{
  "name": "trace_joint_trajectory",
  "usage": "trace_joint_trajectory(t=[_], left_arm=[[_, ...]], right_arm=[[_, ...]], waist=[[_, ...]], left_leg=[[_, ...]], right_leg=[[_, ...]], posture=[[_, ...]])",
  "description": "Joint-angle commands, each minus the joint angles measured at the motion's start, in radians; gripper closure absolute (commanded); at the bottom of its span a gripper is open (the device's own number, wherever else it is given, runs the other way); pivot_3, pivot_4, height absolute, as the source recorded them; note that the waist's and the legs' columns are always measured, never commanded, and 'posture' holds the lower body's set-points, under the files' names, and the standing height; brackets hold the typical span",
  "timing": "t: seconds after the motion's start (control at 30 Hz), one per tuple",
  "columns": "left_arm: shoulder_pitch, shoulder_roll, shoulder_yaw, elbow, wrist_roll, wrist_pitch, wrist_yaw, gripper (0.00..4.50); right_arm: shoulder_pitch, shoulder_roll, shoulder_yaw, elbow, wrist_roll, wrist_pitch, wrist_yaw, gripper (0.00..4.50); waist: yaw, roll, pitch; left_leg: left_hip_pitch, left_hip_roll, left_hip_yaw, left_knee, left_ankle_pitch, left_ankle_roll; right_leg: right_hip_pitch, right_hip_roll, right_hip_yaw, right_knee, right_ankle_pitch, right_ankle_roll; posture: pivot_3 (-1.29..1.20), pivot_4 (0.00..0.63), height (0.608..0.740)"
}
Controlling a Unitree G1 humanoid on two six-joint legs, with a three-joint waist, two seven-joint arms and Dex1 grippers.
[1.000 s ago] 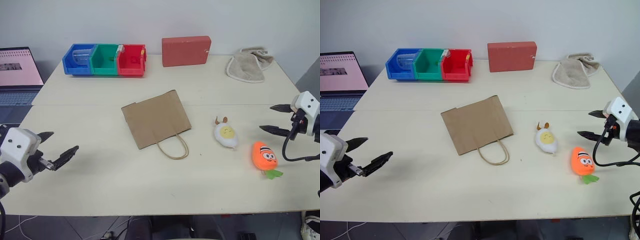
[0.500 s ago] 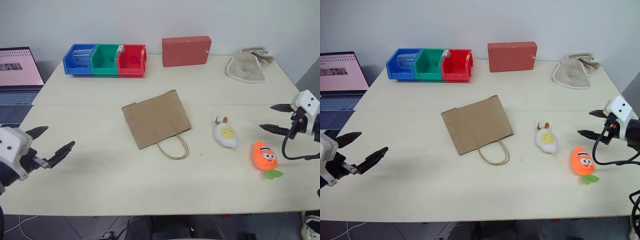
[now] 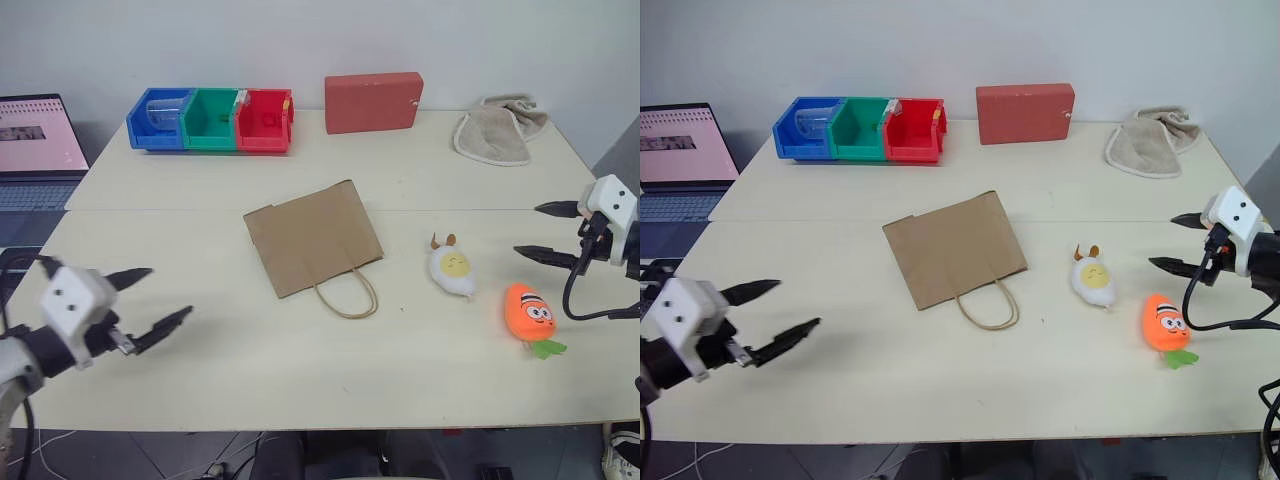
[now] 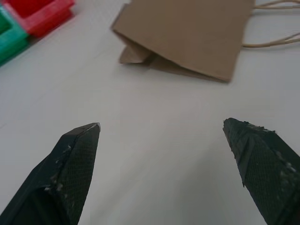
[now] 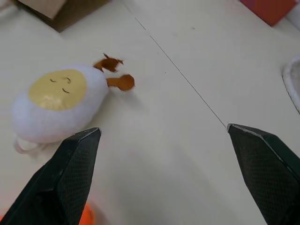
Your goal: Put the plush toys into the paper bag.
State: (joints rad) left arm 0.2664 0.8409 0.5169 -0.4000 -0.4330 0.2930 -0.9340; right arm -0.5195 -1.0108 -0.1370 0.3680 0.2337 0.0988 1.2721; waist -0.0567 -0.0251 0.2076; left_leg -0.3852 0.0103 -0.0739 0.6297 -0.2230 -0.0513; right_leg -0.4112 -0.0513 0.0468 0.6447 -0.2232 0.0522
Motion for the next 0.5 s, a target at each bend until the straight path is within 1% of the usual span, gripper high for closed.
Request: trace_joint_trajectory(t=[0.03,0.1,0.2,0.3,0.37,0.5], left_arm=[[-0.096,0.015,-0.147,-0.063,0.034,-0.019,-0.002,0.01],[-0.154,0.011,-0.225,-0.07,0.054,-0.017,0.0,0.01],[-0.264,-0.027,-0.367,-0.071,0.034,0.038,-0.006,0.01],[-0.39,-0.113,-0.543,0.001,0.085,0.028,-0.011,0.01],[-0.447,-0.154,-0.618,0.048,0.124,0.005,-0.017,0.01],[-0.52,-0.213,-0.724,0.136,0.197,-0.069,-0.034,0.01]], right_arm=[[0.059,-0.056,-0.054,-0.193,0.082,0.09,0.045,0.0],[0.113,-0.077,-0.073,-0.302,0.123,0.155,0.052,0.0],[0.205,-0.085,-0.104,-0.504,0.199,0.262,0.037,0.0],[0.272,-0.091,-0.129,-0.627,0.243,0.341,0.013,0.0],[0.317,-0.099,-0.148,-0.691,0.271,0.385,0.009,0.0],[0.399,-0.11,-0.175,-0.798,0.308,0.446,-0.001,0.0]], waist=[[0.002,0.0,0.0],[0.01,0.0,0.0],[0.019,0.0,0.0],[0.022,0.001,-0.001],[0.026,0.0,-0.001],[0.025,0.0,-0.001]], left_leg=[[0.0,0.0,0.0,0.0,0.0,0.0],[0.0,0.0,0.0,0.0,0.0,0.0],[0.0,0.0,-0.001,0.0,0.0,0.0],[0.0,0.0,0.0,0.001,0.0,0.0],[0.0,0.0,-0.001,0.002,0.0,0.0],[0.0,0.0,-0.001,0.002,0.0,0.0]], right_leg=[[0.0,0.0,0.0,0.0,0.0,0.0],[0.0,0.0,0.0,0.0,0.0,0.0],[0.001,0.0,0.0,0.0,0.0,0.001],[0.001,0.001,0.0,0.0,0.001,0.002],[0.002,0.001,0.0,-0.001,0.002,0.003],[0.002,0.001,0.0,-0.001,0.002,0.003]], posture=[[0.0,0.15,0.74],[0.0,0.15,0.74],[0.0,0.15,0.74],[0.0,0.15,0.74],[0.0,0.15,0.74],[0.0,0.15,0.74]])
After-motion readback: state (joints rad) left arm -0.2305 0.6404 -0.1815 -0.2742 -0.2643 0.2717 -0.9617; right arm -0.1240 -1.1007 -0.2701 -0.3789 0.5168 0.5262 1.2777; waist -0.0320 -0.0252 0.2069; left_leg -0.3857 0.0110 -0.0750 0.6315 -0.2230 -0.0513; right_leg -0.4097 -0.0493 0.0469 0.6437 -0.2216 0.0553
